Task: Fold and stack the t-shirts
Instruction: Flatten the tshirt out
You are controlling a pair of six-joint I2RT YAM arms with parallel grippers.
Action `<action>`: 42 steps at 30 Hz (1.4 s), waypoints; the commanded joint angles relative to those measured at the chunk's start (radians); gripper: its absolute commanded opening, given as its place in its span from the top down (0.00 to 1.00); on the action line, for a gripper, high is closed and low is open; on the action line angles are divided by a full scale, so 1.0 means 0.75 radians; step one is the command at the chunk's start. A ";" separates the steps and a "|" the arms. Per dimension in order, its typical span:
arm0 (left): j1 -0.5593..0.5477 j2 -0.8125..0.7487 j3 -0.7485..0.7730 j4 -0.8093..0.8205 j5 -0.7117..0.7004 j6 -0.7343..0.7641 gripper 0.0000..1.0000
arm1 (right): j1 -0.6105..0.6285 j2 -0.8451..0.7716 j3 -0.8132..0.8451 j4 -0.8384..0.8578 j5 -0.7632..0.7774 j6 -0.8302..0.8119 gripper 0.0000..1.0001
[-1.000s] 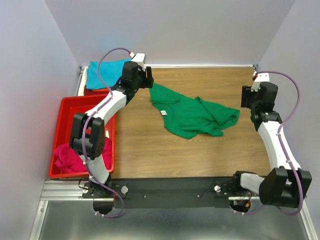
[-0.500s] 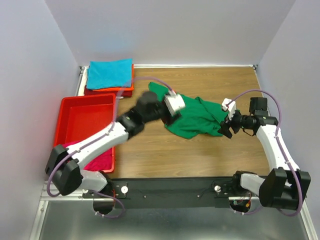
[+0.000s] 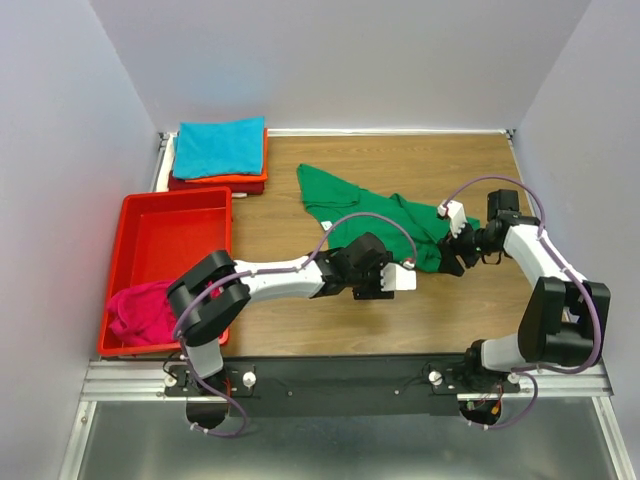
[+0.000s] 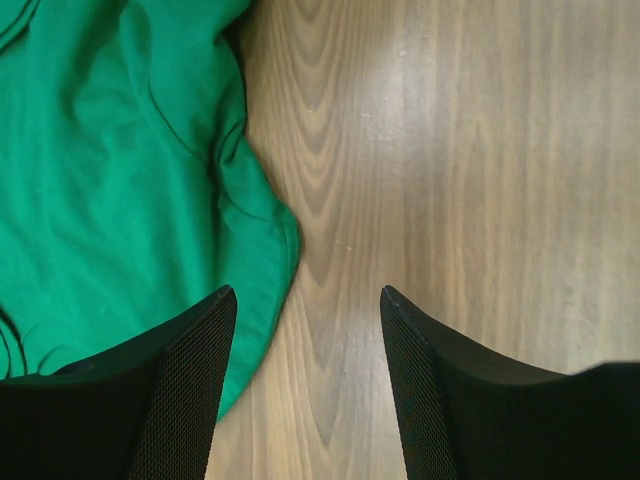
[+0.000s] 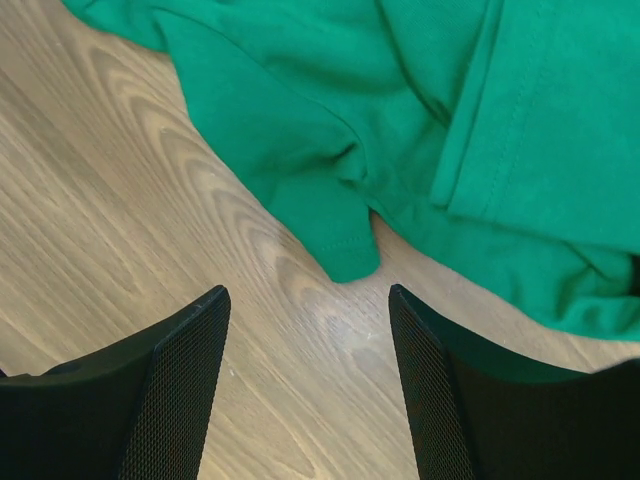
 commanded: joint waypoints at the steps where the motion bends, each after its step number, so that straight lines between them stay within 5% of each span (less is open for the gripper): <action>1: 0.000 0.073 0.079 0.048 -0.067 0.044 0.33 | -0.001 0.020 -0.011 0.052 0.056 0.096 0.28; 8: 0.000 0.153 0.102 0.040 -0.163 0.036 0.34 | 0.048 0.110 -0.064 0.181 0.093 0.202 0.28; 15: 0.004 -0.053 0.020 0.044 -0.321 -0.036 0.34 | 0.165 0.184 -0.076 0.269 0.213 0.270 0.30; 21: 0.032 -0.370 -0.094 0.060 -0.544 -0.146 0.30 | 0.253 0.186 -0.107 0.296 0.324 0.299 0.65; 24: 0.049 -0.556 -0.154 0.048 -0.681 -0.171 0.27 | 0.316 0.102 -0.156 0.243 0.365 0.272 0.93; 26: 0.063 -0.714 -0.201 0.046 -0.724 -0.183 0.26 | 0.387 0.023 -0.154 0.151 0.312 0.205 0.99; 31: 0.081 -0.994 -0.281 0.087 -0.653 -0.265 0.23 | 0.680 -0.039 -0.072 -0.158 0.126 0.090 0.99; 36: 0.087 -1.170 -0.368 0.146 -0.562 -0.344 0.23 | 1.099 0.026 0.054 -0.199 -0.150 0.061 0.99; 38: 0.087 -1.226 -0.403 0.156 -0.552 -0.369 0.19 | 1.142 0.167 0.183 -0.279 -0.240 0.021 0.70; 39: 0.089 -1.252 -0.413 0.156 -0.544 -0.373 0.17 | 1.145 0.244 0.266 -0.324 -0.237 0.016 0.42; 42: 0.092 -1.289 -0.450 0.148 -0.469 -0.381 0.08 | 1.141 0.237 0.318 -0.324 -0.161 0.061 0.34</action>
